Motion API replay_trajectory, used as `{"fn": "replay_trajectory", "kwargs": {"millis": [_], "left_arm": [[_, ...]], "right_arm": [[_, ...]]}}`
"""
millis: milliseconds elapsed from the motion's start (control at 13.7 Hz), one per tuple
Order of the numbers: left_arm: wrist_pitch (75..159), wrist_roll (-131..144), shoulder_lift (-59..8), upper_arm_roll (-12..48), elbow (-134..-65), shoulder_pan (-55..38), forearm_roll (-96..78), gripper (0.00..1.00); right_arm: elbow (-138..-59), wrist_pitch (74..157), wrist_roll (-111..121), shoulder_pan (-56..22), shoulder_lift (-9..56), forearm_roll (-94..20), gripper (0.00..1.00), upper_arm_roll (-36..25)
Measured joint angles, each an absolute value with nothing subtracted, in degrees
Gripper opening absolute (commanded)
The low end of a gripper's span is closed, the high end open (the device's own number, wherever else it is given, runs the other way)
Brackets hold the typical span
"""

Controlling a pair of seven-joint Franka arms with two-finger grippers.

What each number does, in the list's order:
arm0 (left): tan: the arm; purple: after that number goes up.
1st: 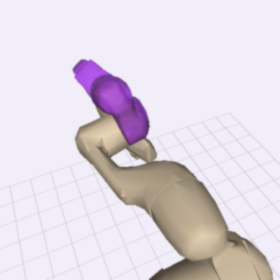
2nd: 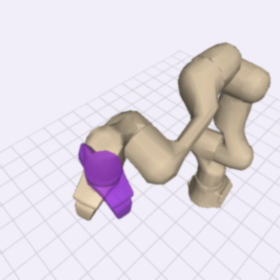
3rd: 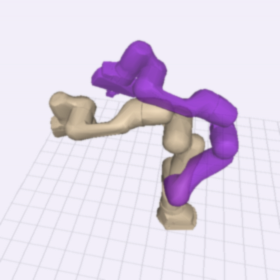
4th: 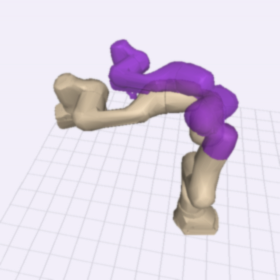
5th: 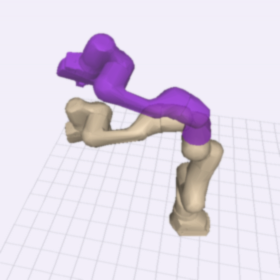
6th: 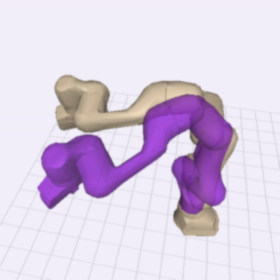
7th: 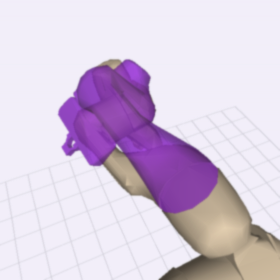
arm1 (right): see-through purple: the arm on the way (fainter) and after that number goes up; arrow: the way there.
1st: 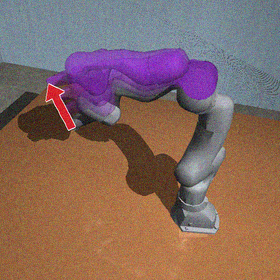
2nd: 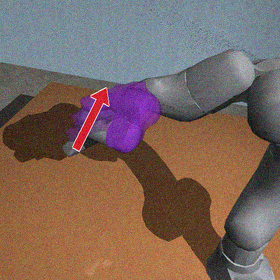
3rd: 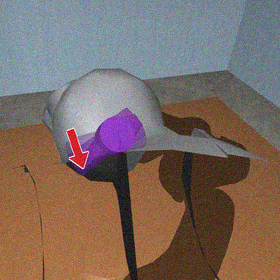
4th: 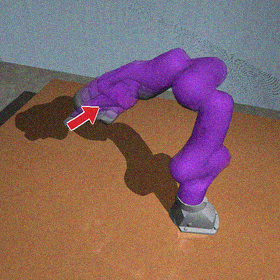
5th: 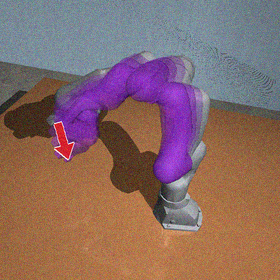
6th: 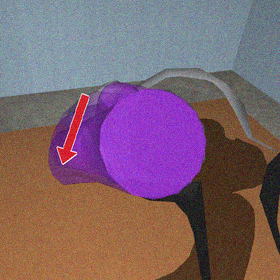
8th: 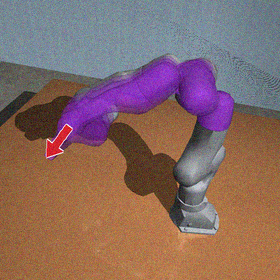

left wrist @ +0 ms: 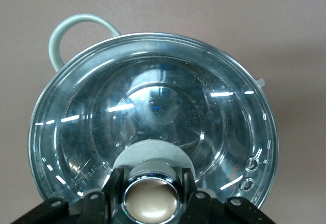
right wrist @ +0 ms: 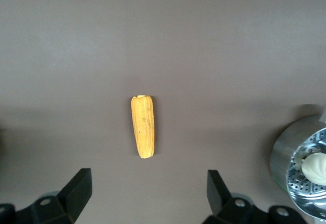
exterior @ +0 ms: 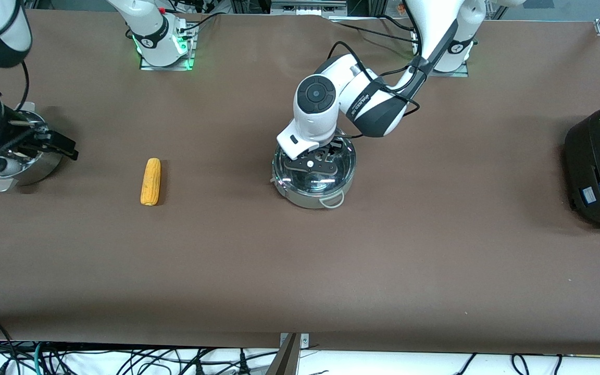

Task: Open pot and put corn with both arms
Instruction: 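Lift the glass lid with the left gripper while the right gripper reaches the corn, then set the lid down with the left gripper while the right gripper grasps corn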

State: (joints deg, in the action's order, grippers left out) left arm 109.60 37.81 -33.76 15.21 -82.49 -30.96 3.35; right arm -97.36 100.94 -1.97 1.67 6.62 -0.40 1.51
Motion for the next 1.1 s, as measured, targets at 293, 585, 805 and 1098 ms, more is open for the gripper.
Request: {"fn": "replay_trajectory", "kwargs": {"millis": [293, 585, 805, 1098], "left_arm": [[107.5, 37.8, -31.4, 15.2, -81.3, -30.7, 3.4, 0.18], [101.8, 32.9, -27.7, 14.5, -79.8, -28.7, 3.5, 0.18], [98.3, 22.3, -26.1, 14.3, -79.8, -21.0, 3.5, 0.18], [93.4, 10.0, -25.3, 14.3, -80.1, -11.3, 3.5, 0.17]], "right_arm": [[-97.8, 103.5, -2.1, -0.1, 13.7, -0.4, 1.0, 2.1], [-107.1, 116.5, -6.5, -1.9, 15.6, -0.4, 1.0, 2.2], [-116.4, 128.7, -6.8, -1.9, 15.5, -0.4, 1.0, 2.2], [-126.8, 141.3, -6.8, -1.9, 15.4, -0.4, 1.0, 2.2]]}}
